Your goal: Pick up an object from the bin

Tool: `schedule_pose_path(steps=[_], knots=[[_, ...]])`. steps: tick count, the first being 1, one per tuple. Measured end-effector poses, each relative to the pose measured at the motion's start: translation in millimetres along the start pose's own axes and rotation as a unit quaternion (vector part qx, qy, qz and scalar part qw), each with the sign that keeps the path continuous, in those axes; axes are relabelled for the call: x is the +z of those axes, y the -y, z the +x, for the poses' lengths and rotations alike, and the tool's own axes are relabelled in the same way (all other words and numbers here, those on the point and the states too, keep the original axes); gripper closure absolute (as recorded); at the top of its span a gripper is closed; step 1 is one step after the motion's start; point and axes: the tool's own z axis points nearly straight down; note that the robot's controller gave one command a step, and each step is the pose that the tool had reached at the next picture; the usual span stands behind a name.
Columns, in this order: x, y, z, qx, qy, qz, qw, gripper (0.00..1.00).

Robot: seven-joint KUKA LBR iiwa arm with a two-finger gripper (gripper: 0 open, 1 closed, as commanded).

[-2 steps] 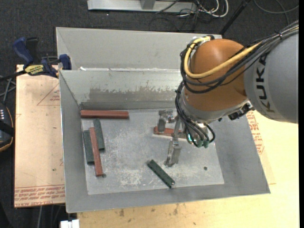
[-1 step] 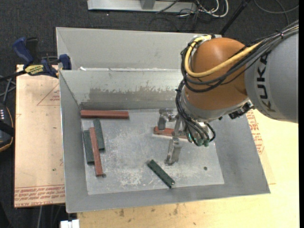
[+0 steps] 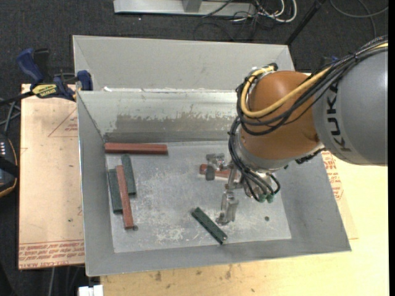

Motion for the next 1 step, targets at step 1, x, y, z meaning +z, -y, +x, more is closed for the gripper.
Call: schedule_pose_path(steps=[1], knots=[[67.5, 4.1, 9.5, -0.055, -0.0009, 0.000, 0.9985, 0.00]])
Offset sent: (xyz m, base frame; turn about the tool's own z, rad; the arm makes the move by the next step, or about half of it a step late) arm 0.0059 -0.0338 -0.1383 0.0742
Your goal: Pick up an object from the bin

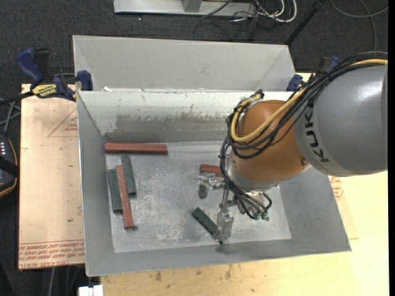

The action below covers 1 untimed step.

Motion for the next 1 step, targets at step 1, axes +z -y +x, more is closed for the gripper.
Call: schedule_pose_path(steps=[1], knots=[[71.1, 30.9, -9.4, 0.092, -0.0024, 0.000, 0.9957, 1.00]])
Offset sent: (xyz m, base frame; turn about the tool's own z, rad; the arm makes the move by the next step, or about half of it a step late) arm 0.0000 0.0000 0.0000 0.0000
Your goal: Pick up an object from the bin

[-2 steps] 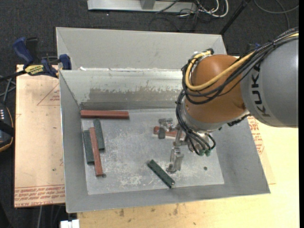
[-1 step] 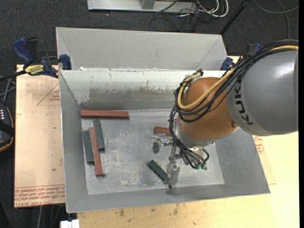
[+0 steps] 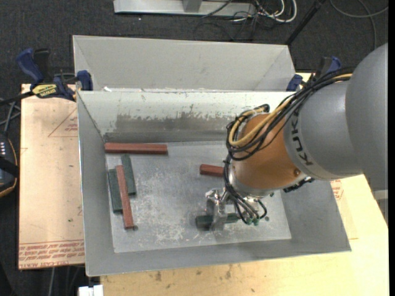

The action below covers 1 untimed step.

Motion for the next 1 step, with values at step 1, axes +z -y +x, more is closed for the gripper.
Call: schedule_pose_path(steps=[1], knots=[[0.0, 0.0, 0.0, 0.000, 0.0001, 0.000, 1.0000, 1.00]])
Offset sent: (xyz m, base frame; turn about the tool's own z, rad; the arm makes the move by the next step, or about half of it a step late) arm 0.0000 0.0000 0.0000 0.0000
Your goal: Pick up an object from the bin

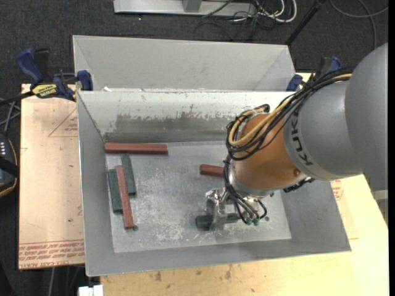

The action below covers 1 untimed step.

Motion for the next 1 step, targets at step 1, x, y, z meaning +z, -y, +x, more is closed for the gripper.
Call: schedule_pose_path(steps=[1], knots=[[0.0, 0.0, 0.0, 0.000, 0.0000, 0.000, 1.0000, 1.00]])
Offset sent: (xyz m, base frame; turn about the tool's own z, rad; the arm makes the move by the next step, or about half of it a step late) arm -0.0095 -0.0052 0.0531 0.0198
